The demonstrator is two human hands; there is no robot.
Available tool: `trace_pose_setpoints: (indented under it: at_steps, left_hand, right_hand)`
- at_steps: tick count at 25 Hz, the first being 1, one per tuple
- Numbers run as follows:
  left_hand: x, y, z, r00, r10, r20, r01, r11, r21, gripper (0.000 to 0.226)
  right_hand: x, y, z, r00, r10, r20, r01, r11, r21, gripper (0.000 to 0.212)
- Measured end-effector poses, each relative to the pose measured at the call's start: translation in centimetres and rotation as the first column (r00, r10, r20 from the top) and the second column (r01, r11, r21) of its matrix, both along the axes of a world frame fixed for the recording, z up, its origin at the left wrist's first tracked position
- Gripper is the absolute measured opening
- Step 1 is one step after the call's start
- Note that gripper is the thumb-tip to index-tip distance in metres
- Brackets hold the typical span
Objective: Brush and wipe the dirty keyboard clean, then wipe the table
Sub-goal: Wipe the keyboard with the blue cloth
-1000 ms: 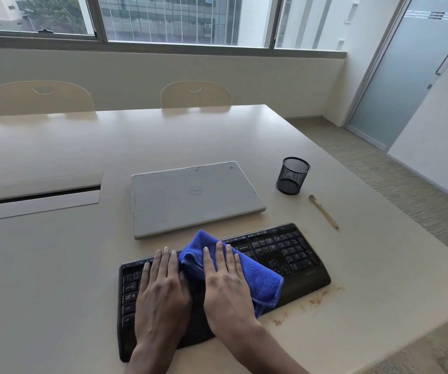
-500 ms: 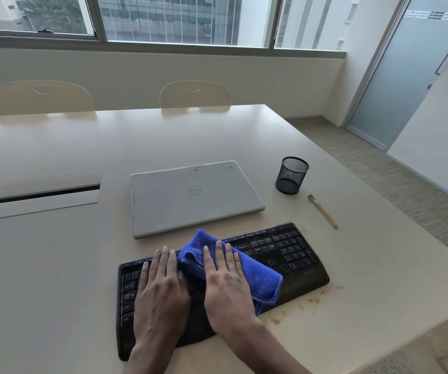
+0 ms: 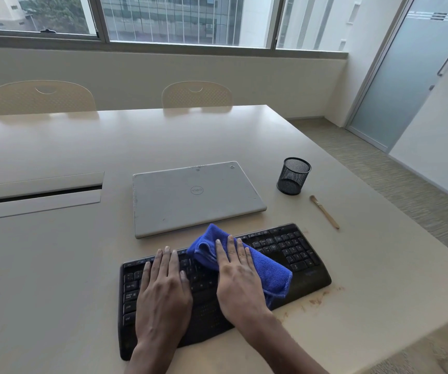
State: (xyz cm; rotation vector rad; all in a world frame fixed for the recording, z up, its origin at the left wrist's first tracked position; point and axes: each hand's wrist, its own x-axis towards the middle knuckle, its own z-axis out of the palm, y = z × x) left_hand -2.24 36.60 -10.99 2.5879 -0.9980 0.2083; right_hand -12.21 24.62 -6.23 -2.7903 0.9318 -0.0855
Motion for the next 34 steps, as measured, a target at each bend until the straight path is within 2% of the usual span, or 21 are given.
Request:
trace_pose_setpoints:
  at_steps: [3,4,19,29,34]
  left_hand:
    - [0.0,0.0,0.1,1.000,0.002,-0.010,-0.002,1.000,0.009,0.065]
    - [0.0,0.0,0.1,1.000,0.002,-0.014,-0.002,1.000,0.008,0.065]
    - [0.1,0.7,0.1,0.999,-0.014,-0.041,0.014,1.000,-0.007,0.066]
    - [0.6,2.9,-0.4,0.997,0.076,0.011,-0.075,0.997,-0.018,0.064]
    - [0.5,2.8,-0.7,0.997,0.073,0.037,-0.072,0.997,-0.024,0.064]
  right_hand:
    - [-0.5,-1.7,0.2,0.997,-0.073,-0.005,0.072,0.997,-0.022,0.070]
    - [-0.7,-2.4,0.1,0.995,-0.098,0.004,0.098,0.995,-0.005,0.069]
    - [-3.8,-10.9,-0.3,0.936,-0.353,0.000,0.352,0.935,0.034,0.067]
    - [-2.2,-9.3,-0.2,0.924,-0.376,-0.076,0.372,0.926,-0.056,0.071]
    - [-1.2,-7.1,0.2,0.940,-0.334,-0.077,0.330,0.942,-0.056,0.073]
